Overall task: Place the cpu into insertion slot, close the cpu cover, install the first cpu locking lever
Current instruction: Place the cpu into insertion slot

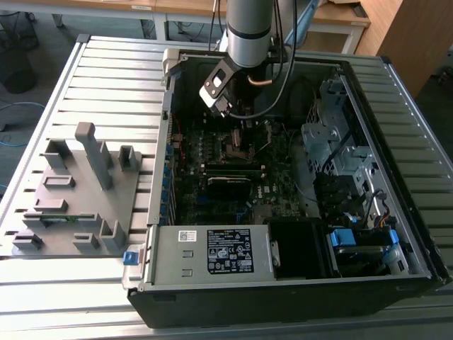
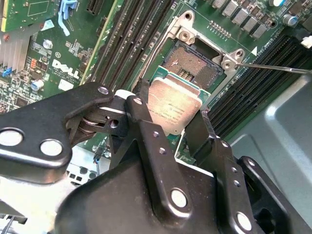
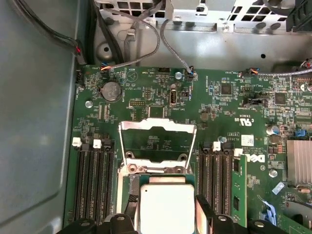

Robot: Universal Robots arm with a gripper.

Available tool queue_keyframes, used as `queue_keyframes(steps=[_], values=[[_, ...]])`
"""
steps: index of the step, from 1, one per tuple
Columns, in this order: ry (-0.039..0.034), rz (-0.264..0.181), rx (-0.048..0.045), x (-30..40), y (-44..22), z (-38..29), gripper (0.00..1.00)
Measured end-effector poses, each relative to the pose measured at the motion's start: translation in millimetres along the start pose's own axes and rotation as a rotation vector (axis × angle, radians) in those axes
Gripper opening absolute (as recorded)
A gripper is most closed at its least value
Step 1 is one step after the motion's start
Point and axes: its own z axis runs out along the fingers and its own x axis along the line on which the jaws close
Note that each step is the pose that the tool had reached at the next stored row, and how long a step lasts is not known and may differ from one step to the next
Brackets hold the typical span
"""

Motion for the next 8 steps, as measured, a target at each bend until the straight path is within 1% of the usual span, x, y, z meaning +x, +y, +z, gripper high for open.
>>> queue_keyframes(steps=[1, 2, 4, 5, 8], values=[[0.0000, 0.000, 0.0000, 0.0, 0.0, 0.0, 0.54], [0.0002, 0.000, 0.0032, 0.0, 0.1, 0.1, 0.54], [0.0007, 0.000, 0.0231, 0.0, 0.0, 0.3, 0.54], [0.0006, 0.000, 0.0293, 0.0, 0.0, 0.3, 0.54], [0.0004, 0.001, 0.0306, 0.0, -0.1, 0.2, 0.54]])
